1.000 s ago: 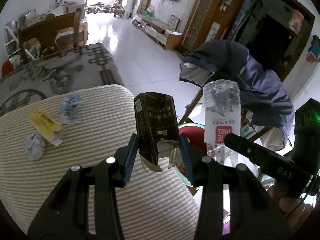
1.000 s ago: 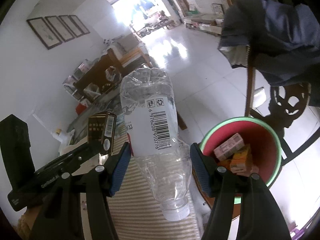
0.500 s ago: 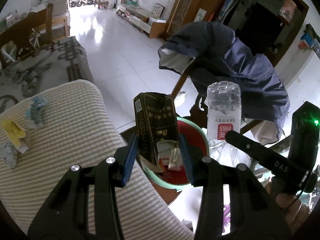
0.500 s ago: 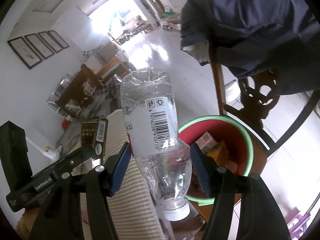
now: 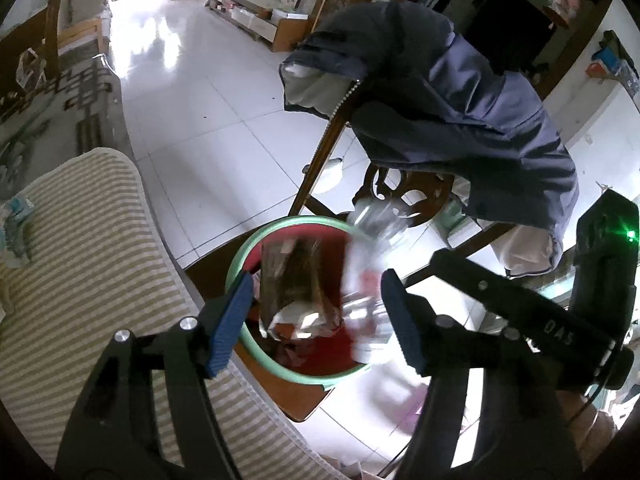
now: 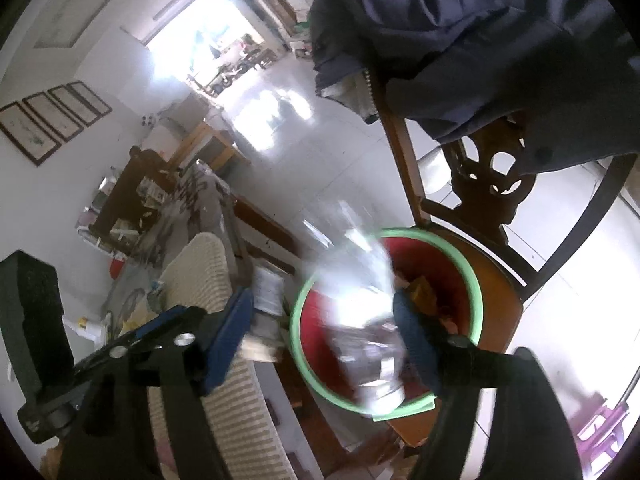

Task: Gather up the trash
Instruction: 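Open both grippers over the red bin to drop the box and bottle, then move both grippers back toward the table, then grasp the crumpled grey tissue with the left gripper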

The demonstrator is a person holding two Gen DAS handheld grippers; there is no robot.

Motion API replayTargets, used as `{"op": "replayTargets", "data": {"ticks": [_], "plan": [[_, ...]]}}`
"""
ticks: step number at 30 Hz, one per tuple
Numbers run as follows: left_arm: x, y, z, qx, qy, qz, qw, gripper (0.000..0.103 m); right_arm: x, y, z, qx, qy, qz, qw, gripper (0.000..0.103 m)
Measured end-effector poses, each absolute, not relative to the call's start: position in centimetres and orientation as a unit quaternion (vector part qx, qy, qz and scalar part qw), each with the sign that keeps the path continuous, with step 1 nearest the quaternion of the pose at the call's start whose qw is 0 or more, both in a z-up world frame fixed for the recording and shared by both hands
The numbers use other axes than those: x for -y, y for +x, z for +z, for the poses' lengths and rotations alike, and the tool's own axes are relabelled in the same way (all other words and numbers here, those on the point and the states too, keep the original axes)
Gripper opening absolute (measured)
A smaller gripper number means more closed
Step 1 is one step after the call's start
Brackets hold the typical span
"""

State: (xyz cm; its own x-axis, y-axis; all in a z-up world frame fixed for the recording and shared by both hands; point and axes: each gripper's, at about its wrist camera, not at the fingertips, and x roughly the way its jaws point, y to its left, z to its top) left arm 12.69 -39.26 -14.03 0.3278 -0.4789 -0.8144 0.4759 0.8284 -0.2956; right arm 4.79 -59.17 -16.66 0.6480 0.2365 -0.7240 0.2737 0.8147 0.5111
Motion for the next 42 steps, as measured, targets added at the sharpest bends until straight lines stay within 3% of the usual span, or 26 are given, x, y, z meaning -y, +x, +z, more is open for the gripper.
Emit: {"op": "replayTargets", "data": {"ticks": [12, 22, 31, 42], "plan": [[34.8, 12.3, -13.1, -0.482, -0.011, -0.252, 0.839, 0.063, 57.7, 5.2, -16.4, -0.419, 0.306, 0.004, 0.855, 0.073], [23.4, 12.9, -13.3, -0.472, -0.042, -0.135, 0.870, 0.063, 52.4, 6.3, -16.1, -0.436, 0.277, 0.044, 0.855, 0.073], [7.9, 14.6, -16.1, -0.488, -0.060, 0.036, 0.870, 0.063, 48.1, 6.1, -16.3, -0.452, 0.262, 0.052, 0.851, 0.073], [3.4, 18.4, -20.9, -0.529, -0.087, 0.002, 0.844, 0.062, 42.4, 5.2, -15.4, -0.452, 0.244, 0.046, 0.857, 0.073]]}}
